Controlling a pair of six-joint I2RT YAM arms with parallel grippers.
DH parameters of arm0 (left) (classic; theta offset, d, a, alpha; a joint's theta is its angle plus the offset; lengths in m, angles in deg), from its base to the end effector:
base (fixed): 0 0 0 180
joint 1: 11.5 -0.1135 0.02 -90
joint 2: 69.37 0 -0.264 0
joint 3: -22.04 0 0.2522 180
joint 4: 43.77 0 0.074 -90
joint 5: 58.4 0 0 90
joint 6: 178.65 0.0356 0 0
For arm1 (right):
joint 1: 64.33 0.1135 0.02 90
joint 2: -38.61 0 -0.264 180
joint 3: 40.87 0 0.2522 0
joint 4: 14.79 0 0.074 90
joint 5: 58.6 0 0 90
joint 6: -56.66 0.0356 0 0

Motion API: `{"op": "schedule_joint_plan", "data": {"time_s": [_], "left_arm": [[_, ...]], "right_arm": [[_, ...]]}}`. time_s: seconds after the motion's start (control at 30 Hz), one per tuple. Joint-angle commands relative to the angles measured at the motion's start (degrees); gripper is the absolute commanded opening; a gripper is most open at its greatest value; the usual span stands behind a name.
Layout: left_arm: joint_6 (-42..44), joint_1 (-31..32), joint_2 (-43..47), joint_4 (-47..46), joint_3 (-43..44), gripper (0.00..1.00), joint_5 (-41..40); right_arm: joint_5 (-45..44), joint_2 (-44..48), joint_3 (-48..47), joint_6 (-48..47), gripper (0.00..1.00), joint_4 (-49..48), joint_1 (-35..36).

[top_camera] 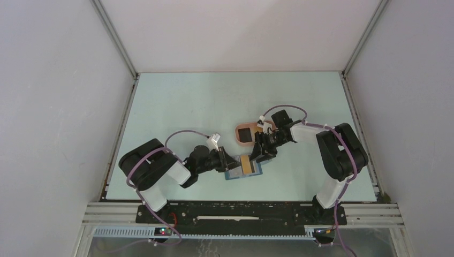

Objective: Put the credit cards into the card holder
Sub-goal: Insert the credit card into the card holder.

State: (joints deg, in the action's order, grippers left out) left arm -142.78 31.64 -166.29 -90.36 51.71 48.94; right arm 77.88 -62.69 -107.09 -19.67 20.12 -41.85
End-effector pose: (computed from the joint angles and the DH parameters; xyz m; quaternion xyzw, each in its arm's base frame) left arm 0.1754 -0.1789 0.1049 0.0075 0.8175 -0.5040 0.2786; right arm 0.2783 0.1431 0.1349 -0.1379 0.8969 0.4189 0.0312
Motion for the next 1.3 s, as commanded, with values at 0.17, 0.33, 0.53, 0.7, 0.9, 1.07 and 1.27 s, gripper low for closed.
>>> {"op": "schedule_joint_plan", "data": {"time_s": [0.17, 0.33, 0.53, 0.7, 0.9, 1.07, 1.27], "left_arm": [[-0.8, 0.4, -2.8, -2.0, 3.4, 0.14, 0.9], [-0.1, 0.4, -3.1, -0.1, 4.3, 0.12, 0.8], [0.3, 0.4, -3.6, 1.5, 5.1, 0.09, 0.7], [0.0, 0.5, -4.9, 1.6, 5.7, 0.06, 1.1], [-0.2, 0.6, -6.0, 2.3, 6.3, 0.03, 1.2], [-0.2, 0.5, -6.3, 3.1, 6.5, 0.01, 1.0], [-0.2, 0.6, -7.0, 4.1, 7.2, 0.00, 1.3]], "right_arm": [[2.0, 1.6, -1.2, 0.7, 0.60, -0.3, -0.4], [1.8, 1.0, -1.2, 0.8, 0.61, -0.2, -0.8], [2.2, -0.5, -1.2, 1.3, 0.63, -0.4, -0.8], [3.0, -0.5, -1.2, 1.5, 0.63, -0.5, -0.6], [0.6, -1.4, -1.2, 1.7, 0.62, -0.2, -0.6], [1.6, -2.4, -1.2, 2.1, 0.62, -0.5, -0.4], [3.2, -2.4, -1.7, 2.0, 0.63, 0.0, 0.1]]}}
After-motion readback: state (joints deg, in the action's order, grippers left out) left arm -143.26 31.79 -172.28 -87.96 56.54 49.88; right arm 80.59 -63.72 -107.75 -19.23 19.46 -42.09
